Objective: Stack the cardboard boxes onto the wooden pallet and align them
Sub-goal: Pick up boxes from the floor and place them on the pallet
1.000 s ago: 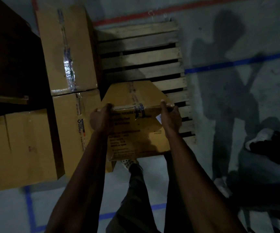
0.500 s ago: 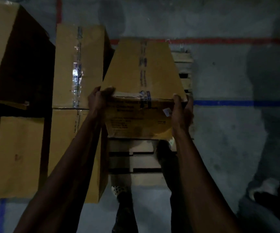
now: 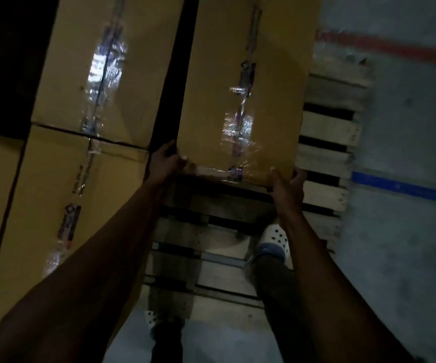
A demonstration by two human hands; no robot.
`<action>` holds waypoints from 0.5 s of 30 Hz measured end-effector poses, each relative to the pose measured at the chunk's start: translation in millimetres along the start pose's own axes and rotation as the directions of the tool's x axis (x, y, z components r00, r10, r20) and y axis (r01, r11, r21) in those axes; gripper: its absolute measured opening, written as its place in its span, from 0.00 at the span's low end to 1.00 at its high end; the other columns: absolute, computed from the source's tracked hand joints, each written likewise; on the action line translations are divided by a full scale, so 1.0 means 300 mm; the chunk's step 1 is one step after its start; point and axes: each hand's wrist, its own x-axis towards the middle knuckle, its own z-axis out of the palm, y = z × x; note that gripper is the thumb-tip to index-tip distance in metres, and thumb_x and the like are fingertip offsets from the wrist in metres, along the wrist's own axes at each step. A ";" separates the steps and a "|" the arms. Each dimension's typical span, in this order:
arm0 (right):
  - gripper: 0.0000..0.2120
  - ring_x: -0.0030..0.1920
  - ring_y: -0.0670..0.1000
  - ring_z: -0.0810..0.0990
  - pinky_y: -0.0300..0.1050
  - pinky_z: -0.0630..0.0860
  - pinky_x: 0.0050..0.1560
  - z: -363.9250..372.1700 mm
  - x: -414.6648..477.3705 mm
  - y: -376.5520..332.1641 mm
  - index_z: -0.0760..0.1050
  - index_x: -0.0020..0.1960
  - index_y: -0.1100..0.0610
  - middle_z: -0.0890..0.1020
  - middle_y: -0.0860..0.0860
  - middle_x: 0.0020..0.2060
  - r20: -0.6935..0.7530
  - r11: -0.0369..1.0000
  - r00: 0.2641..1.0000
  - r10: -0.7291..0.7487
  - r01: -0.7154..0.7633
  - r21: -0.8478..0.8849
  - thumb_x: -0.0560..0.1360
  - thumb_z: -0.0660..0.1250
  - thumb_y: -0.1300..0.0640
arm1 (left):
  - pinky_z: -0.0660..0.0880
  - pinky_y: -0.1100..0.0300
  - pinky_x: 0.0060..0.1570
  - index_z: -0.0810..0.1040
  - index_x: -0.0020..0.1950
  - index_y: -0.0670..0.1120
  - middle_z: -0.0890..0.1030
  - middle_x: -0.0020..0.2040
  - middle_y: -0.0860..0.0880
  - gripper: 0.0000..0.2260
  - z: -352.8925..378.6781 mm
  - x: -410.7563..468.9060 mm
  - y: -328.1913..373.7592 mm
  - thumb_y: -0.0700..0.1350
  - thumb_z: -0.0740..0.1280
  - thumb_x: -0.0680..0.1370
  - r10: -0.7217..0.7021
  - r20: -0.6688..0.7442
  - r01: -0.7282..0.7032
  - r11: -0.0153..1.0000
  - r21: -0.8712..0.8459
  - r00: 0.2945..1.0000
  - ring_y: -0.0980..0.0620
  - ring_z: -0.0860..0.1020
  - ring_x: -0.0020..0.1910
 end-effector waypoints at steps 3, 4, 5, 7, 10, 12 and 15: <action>0.34 0.57 0.52 0.77 0.51 0.77 0.62 0.028 0.002 0.063 0.63 0.75 0.57 0.77 0.55 0.65 0.010 0.999 1.000 -0.024 0.024 -0.031 0.75 0.75 0.53 | 0.77 0.47 0.63 0.72 0.73 0.41 0.79 0.66 0.41 0.31 0.045 -0.031 -0.159 0.45 0.78 0.72 -0.177 -0.139 0.132 0.950 -0.284 0.974 0.43 0.78 0.64; 0.35 0.57 0.50 0.76 0.46 0.76 0.61 0.032 0.004 0.073 0.62 0.75 0.58 0.76 0.55 0.66 0.026 0.998 0.999 -0.040 0.042 -0.047 0.74 0.75 0.53 | 0.78 0.45 0.60 0.74 0.71 0.44 0.80 0.65 0.43 0.28 0.067 -0.048 -0.170 0.47 0.78 0.73 -0.239 -0.131 0.174 0.908 -0.381 0.962 0.42 0.79 0.63; 0.37 0.57 0.49 0.75 0.43 0.74 0.59 0.035 0.006 0.076 0.61 0.76 0.57 0.76 0.54 0.67 0.040 0.996 0.998 -0.054 0.056 -0.070 0.74 0.76 0.53 | 0.79 0.45 0.56 0.75 0.70 0.48 0.81 0.64 0.45 0.25 0.089 -0.060 -0.169 0.48 0.77 0.74 -0.280 -0.075 0.218 0.864 -0.453 0.957 0.42 0.80 0.62; 0.38 0.59 0.49 0.75 0.41 0.72 0.59 0.040 0.018 0.082 0.61 0.76 0.56 0.75 0.53 0.68 0.048 0.990 0.995 -0.090 0.095 -0.102 0.73 0.77 0.51 | 0.78 0.41 0.55 0.73 0.68 0.54 0.79 0.65 0.49 0.22 0.119 -0.070 -0.148 0.50 0.76 0.76 -0.279 0.050 0.261 0.802 -0.537 0.959 0.44 0.79 0.62; 0.41 0.65 0.54 0.76 0.50 0.74 0.66 0.044 0.024 0.083 0.61 0.77 0.53 0.74 0.53 0.70 0.025 0.982 0.993 -0.117 0.120 -0.149 0.71 0.78 0.48 | 0.76 0.37 0.59 0.70 0.70 0.58 0.76 0.64 0.52 0.28 0.118 -0.045 -0.140 0.48 0.77 0.74 -0.293 0.025 0.251 0.769 -0.588 0.956 0.45 0.77 0.64; 0.42 0.66 0.56 0.75 0.56 0.74 0.67 0.054 0.023 0.090 0.60 0.77 0.52 0.74 0.53 0.70 0.024 0.979 0.992 -0.125 0.127 -0.158 0.70 0.78 0.46 | 0.76 0.37 0.60 0.69 0.73 0.55 0.77 0.65 0.51 0.31 0.107 -0.027 -0.139 0.48 0.78 0.73 -0.314 0.005 0.258 0.772 -0.581 0.949 0.45 0.76 0.65; 0.40 0.66 0.57 0.75 0.56 0.75 0.66 0.088 0.009 0.096 0.61 0.76 0.53 0.74 0.53 0.70 0.043 0.971 0.987 -0.152 0.157 -0.178 0.71 0.78 0.47 | 0.78 0.39 0.59 0.71 0.71 0.52 0.77 0.66 0.49 0.27 0.084 0.000 -0.134 0.46 0.76 0.76 -0.288 -0.048 0.202 0.772 -0.603 0.956 0.45 0.78 0.63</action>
